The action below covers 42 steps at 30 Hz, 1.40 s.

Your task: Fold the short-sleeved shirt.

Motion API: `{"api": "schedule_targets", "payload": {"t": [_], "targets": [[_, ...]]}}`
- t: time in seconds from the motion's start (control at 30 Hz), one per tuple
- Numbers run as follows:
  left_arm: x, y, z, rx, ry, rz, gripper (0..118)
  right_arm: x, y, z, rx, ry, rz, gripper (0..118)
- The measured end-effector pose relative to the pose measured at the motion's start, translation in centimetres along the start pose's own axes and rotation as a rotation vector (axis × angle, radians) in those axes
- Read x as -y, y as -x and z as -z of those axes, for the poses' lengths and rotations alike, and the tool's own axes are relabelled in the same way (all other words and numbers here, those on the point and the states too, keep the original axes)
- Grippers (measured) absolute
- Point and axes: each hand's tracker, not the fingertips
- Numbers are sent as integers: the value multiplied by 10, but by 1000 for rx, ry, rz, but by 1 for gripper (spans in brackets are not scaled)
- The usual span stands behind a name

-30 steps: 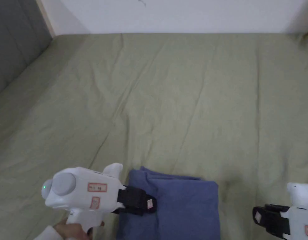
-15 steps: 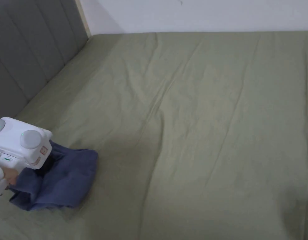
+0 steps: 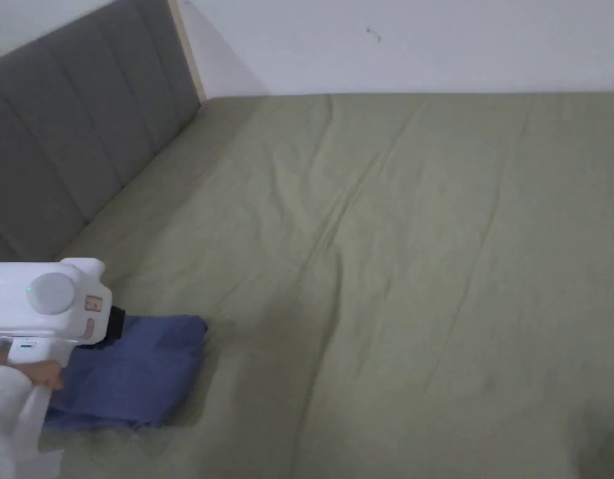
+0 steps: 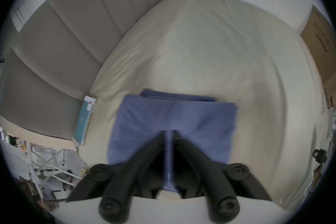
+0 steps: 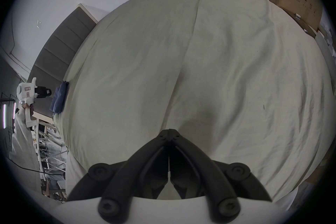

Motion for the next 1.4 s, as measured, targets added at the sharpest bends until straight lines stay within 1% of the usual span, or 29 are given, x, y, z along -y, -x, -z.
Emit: {"api": "schedule_targets", "payload": {"t": [0.13,0.23,0.27,0.33,0.43,0.47,0.53,0.57,0.6,0.63,0.7,0.73,0.77,0.8,0.87,0.9,0.93,1.03,1.07,1.17,1.2,1.33,1.4], "targets": [[26,-49,-34,142,-68,-2,0,2,-3,-12,-10,-29,-9,0],[45,-89,-66,181,-145,-11,0,3,-4,-27,-10,-83,12,0],[52,-106,-81,180,-189,1,0,2,3,-37,-1,-116,17,0],[67,-134,-104,165,-278,41,0,2,10,-54,28,-179,-14,0],[89,-179,-144,77,-436,132,0,0,26,-84,50,-267,-54,0],[98,-192,-156,76,-473,131,0,1,31,-95,65,-307,-73,0],[108,-209,-180,144,-504,136,0,3,43,-116,110,-387,-108,0],[115,-216,-193,161,-541,112,0,4,49,-127,133,-436,-119,0],[121,-224,-204,171,-571,101,0,6,53,-137,143,-478,-123,0],[128,-233,-216,146,-612,107,0,8,57,-149,149,-527,-120,0],[142,-245,-235,140,-693,87,0,16,63,-171,206,-669,-105,0],[151,-252,-245,147,-722,83,0,21,68,-184,208,-734,-125,0],[158,-255,-254,190,-748,60,0,26,77,-196,238,-783,-150,0],[164,-259,-261,202,-768,46,0,31,87,-207,279,-835,-170,0],[177,-270,-274,187,-822,63,0,39,97,-225,314,-905,-213,0],[182,-274,-279,163,-846,68,0,43,100,-233,309,-940,-216,0],[186,-276,-283,160,-859,79,0,43,98,-237,295,-955,-221,0],[197,-278,-295,196,-902,51,0,52,104,-250,268,-971,-209,0],[200,-278,-298,181,-919,35,0,55,103,-250,273,-979,-210,0],[203,-281,-300,153,-951,55,0,62,105,-251,304,-999,-223,0],[204,-280,-300,157,-958,66,0,65,116,-253,308,-999,-225,0],[202,-275,-301,182,-955,44,0,64,116,-253,308,-998,-213,0],[200,-276,-300,180,-954,37,0,64,118,-252,320,-994,-221,0]]}}
